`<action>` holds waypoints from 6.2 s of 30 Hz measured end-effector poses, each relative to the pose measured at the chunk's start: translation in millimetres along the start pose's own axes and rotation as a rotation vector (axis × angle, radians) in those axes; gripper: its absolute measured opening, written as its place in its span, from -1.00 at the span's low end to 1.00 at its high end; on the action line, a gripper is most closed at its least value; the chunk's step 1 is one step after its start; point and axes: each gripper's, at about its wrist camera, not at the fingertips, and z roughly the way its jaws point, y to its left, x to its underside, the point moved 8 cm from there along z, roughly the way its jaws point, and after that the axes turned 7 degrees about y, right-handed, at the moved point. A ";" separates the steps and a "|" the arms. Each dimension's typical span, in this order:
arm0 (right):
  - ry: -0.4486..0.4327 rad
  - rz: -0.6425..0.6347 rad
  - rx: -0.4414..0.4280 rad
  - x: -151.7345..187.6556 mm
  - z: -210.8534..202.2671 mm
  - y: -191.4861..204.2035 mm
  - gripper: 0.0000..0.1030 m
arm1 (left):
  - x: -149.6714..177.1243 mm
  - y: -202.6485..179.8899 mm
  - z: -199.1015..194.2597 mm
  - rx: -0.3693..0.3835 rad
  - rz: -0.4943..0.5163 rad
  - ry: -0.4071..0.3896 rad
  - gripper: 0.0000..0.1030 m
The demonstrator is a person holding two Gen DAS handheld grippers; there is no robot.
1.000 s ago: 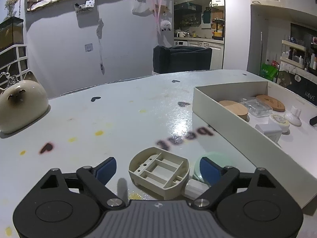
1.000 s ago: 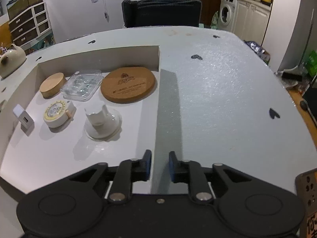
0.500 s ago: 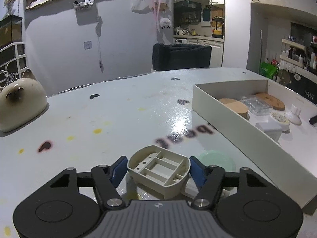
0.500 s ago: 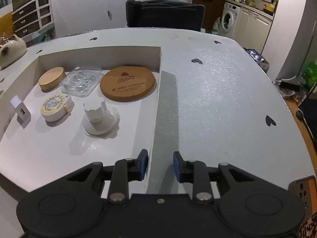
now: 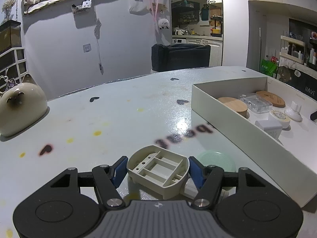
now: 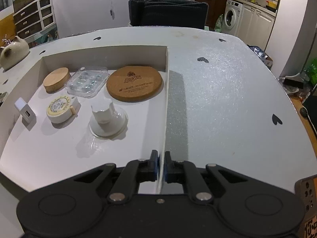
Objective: Organize rigid objects
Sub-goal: 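Close the left gripper on the beige organizer and lift it, then carry the beige organizer into the tray and open the left gripper, then move the left tool back over the mint-green round case, then close the left gripper on the mint-green case and lift it, then carry the mint-green case into the tray and open the left gripper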
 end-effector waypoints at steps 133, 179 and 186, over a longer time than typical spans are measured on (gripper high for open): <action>-0.020 -0.139 0.029 1.8 -0.9 8.0 -0.80 | 18.1 -57.4 -78.0 0.058 0.078 -0.034 0.77; -0.018 -0.152 0.028 1.1 -0.7 9.2 -0.81 | -13.4 -43.1 -44.0 0.016 0.021 -0.035 -0.02; -0.028 -0.153 0.019 1.7 -1.0 8.4 -0.81 | -46.1 -77.6 -86.1 0.054 0.080 -0.144 -0.02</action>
